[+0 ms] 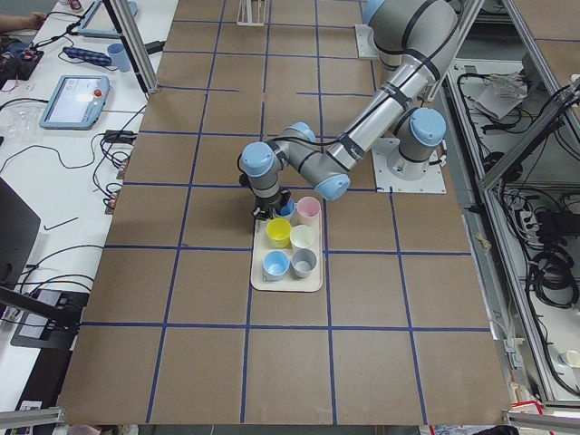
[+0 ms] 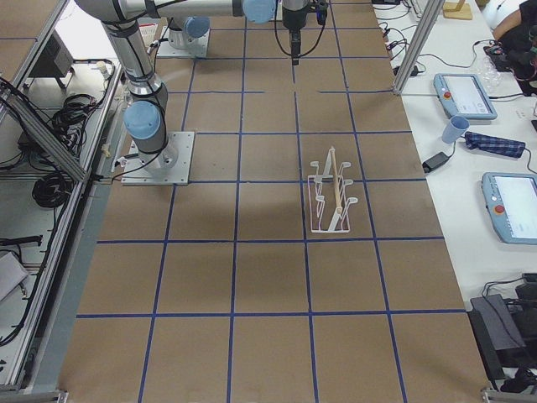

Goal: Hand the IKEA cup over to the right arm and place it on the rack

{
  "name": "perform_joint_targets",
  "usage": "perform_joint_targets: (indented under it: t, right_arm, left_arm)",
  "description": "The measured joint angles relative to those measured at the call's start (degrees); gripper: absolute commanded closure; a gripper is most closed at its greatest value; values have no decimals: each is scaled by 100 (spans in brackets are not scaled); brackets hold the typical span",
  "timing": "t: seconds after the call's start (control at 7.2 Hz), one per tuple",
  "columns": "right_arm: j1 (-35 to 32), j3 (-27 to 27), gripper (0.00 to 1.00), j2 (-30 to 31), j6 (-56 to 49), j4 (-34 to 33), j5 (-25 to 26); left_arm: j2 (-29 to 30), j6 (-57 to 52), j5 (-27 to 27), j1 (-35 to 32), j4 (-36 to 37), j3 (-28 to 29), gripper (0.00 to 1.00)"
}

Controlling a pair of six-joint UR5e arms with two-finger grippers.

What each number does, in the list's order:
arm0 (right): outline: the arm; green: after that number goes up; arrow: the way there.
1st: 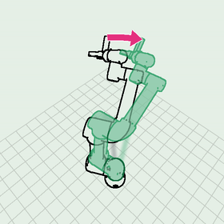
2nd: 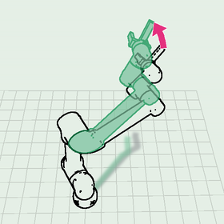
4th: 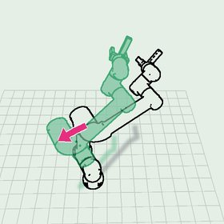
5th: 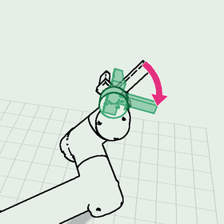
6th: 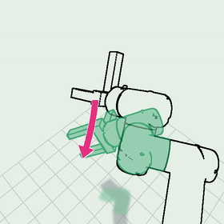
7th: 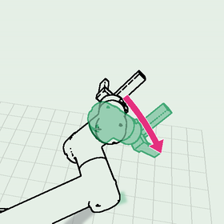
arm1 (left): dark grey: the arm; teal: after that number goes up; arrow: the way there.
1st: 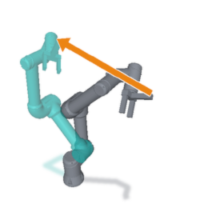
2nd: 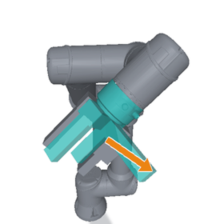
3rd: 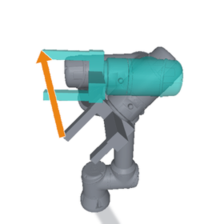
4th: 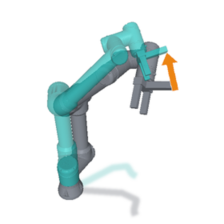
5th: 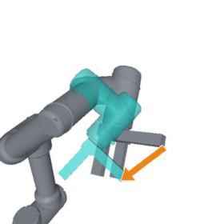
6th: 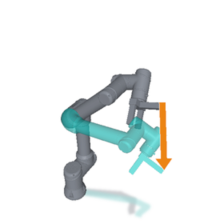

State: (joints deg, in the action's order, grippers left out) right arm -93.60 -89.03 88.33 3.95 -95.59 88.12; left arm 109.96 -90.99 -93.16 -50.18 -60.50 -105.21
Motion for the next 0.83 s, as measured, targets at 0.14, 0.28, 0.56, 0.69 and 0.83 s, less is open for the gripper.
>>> perform_joint_targets:
  t: [0.14, 0.28, 0.56, 0.69, 0.83]
  right_arm:
    - [0, 0, 0, 0, 0, -1, 2]
    - [2, 0, 0, 0, 0, -1, 3]
    - [7, 0, 0, 0, 0, 4, 9]
    - [25, 4, 0, 0, 0, 5, 9]
    - [64, 24, 0, 0, 0, 11, 0]
  left_arm:
    - [-32, 7, 78, -5, -5, 0, 100]
    - [-74, 12, 151, -7, -26, 6, 100]
    - [-223, 19, 519, -6, -75, 103, 100]
    - [-355, 37, 923, -9, -213, 179, 100]
    - [-517, 181, 1492, -27, -496, 237, 100]
